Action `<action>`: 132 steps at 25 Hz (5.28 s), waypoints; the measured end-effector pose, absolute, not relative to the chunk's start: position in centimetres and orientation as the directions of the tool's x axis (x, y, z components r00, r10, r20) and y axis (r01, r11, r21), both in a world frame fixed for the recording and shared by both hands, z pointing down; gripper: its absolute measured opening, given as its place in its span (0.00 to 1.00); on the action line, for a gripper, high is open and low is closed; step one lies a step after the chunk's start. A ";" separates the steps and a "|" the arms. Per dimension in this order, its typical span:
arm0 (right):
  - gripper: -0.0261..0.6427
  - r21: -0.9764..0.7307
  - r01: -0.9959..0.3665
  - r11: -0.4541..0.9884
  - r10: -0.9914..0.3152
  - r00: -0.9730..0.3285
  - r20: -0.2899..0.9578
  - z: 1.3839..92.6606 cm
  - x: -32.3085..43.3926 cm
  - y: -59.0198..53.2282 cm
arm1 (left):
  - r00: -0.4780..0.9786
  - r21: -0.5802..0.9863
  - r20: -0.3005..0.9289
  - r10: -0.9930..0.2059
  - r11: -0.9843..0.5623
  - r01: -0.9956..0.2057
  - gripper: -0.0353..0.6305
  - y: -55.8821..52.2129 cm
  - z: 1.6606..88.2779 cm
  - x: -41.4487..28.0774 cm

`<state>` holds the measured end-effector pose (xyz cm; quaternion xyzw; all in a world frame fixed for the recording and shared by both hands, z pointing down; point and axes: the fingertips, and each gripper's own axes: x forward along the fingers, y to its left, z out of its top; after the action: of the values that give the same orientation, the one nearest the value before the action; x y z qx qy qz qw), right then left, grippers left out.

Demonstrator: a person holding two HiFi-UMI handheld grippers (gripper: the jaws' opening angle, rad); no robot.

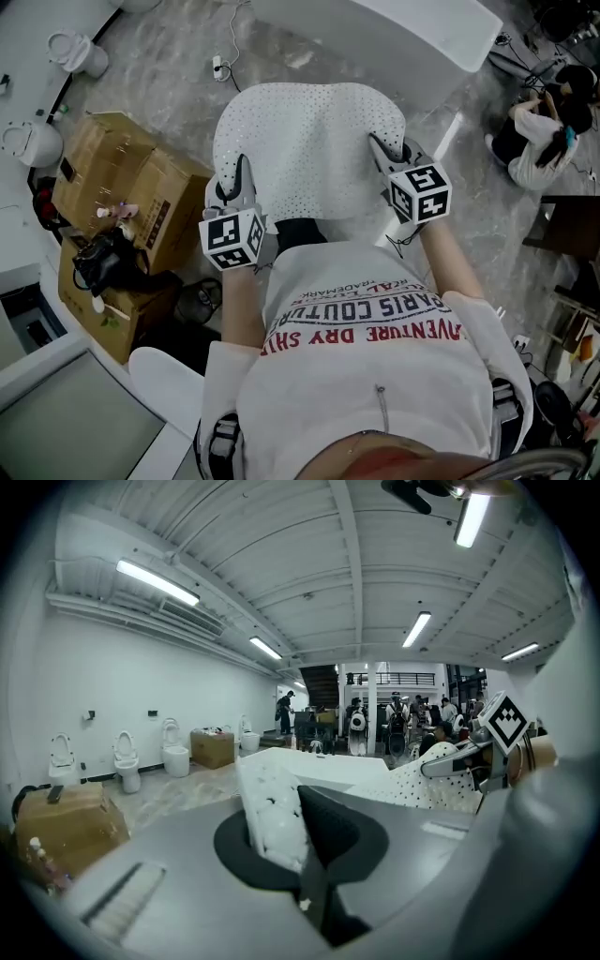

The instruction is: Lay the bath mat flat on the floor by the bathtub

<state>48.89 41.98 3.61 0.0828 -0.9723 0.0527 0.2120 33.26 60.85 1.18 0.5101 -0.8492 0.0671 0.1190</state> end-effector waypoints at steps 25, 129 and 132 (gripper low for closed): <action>0.07 -0.098 -0.365 0.926 -0.265 -0.813 0.519 5.7 15.7 27.8 | -0.258 0.074 0.338 -0.905 0.299 -0.951 0.08 43.1 3.0 -3.7; 0.51 0.246 -0.928 0.279 -0.594 0.035 0.804 91.2 25.0 -15.9 | -0.071 -0.039 0.757 -0.649 0.064 -0.997 0.76 -9.6 92.1 -30.4; 0.51 0.153 -0.935 0.319 -0.589 -0.069 0.805 90.5 22.5 -15.5 | 0.017 0.054 0.752 -0.659 0.036 -0.998 0.76 -9.9 90.7 -27.7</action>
<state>22.51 -15.54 90.46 0.5442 -0.7002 0.2106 0.4114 -27.72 -9.86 90.70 0.6397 -0.6473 0.2694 0.3149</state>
